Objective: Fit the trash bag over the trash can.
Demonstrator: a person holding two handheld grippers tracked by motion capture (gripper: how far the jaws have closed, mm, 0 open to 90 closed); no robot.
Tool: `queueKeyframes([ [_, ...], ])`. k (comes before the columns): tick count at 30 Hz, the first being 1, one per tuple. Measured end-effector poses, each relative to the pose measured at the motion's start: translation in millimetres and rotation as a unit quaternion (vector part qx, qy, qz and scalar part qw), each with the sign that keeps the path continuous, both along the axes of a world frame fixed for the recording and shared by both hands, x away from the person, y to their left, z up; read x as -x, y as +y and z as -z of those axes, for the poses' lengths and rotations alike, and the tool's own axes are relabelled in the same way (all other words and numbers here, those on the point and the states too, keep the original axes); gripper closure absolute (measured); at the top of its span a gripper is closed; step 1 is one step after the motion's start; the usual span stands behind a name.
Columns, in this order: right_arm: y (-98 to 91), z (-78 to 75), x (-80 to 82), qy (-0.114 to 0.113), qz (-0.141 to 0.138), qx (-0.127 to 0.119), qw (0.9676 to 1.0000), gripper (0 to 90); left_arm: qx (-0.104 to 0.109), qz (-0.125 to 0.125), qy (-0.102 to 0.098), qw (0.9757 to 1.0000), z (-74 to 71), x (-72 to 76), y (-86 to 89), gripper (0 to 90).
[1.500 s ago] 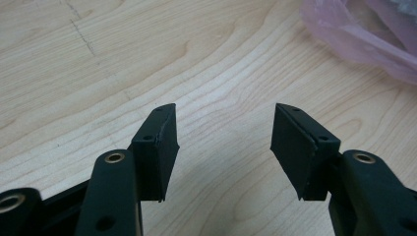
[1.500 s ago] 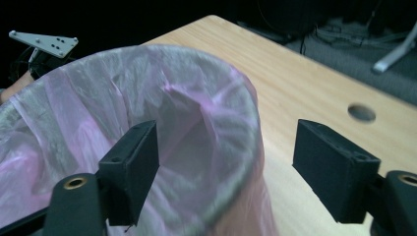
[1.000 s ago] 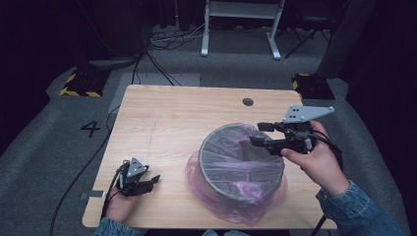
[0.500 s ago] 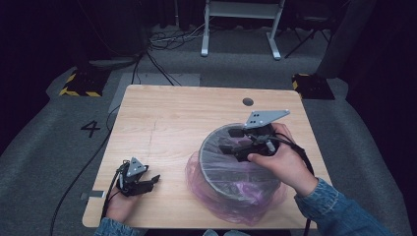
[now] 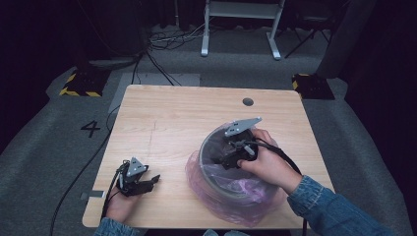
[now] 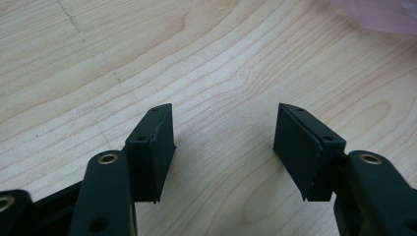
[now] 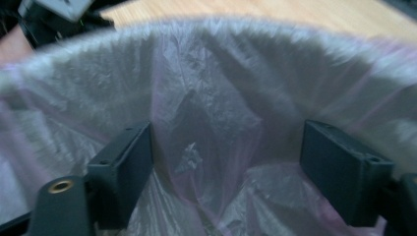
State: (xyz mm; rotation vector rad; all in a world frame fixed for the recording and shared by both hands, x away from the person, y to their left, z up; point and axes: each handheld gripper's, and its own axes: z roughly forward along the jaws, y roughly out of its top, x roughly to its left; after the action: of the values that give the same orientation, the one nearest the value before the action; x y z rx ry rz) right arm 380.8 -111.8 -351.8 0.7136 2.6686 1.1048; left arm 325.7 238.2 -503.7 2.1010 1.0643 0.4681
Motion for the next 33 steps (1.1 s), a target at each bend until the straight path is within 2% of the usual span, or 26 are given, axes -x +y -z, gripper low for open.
queueKeyframes([
  [3,3.7,8.3,-1.1,0.003,-0.003,0.027,0.9996,25.0,0.0,-0.001,0.001,1.0,0.0,0.0,-0.3,40.0],
  [5,5.6,13.0,-2.6,0.004,-0.016,0.047,0.9987,26.3,0.0,-0.001,0.001,1.0,0.0,0.0,-0.3,40.0],
  [7,7.7,18.4,-4.1,0.007,-0.02,0.054,0.9983,26.4,0.0,-0.001,0.001,1.0,0.0,0.0,-0.3,40.0],
  [9,9.1,23.4,-5.3,0.021,-0.018,0.058,0.9979,26.8,0.0,-0.001,0.001,1.0,0.0,0.1,-0.4,40.0],
  [14,11.2,32.1,-7.8,0.031,-0.021,0.079,0.9962,26.6,-0.001,-0.001,0.0,1.0,0.0,-0.1,-0.2,40.0],
  [20,13.5,41.7,-9.0,0.063,-0.019,0.102,0.9927,26.0,0.0,-0.002,0.001,1.0,0.0,0.0,-0.4,39.9],
  [23,12.6,39.4,-8.3,0.068,-0.02,0.092,0.9933,25.8,-0.001,-0.001,0.0,1.0,0.0,-0.2,-0.2,39.9],
  [25,9.0,30.9,-7.7,0.066,-0.016,0.064,0.9956,26.0,-0.001,-0.001,0.001,1.0,-0.1,-0.2,-0.2,39.9],
  [29,0.1,9.4,-3.4,0.054,-0.017,0.023,0.9981,27.0,-0.001,-0.001,0.001,1.0,-0.1,-0.1,-0.2,39.9],
  [32,-8.8,-11.2,2.6,0.038,-0.022,-0.018,0.9989,28.3,0.0,-0.001,0.001,1.0,-0.1,-0.1,-0.2,39.8],
  [33,-11.0,-16.1,3.9,0.033,-0.026,-0.025,0.9988,28.4,0.0,-0.002,0.001,1.0,0.0,-0.1,-0.3,39.8],
])
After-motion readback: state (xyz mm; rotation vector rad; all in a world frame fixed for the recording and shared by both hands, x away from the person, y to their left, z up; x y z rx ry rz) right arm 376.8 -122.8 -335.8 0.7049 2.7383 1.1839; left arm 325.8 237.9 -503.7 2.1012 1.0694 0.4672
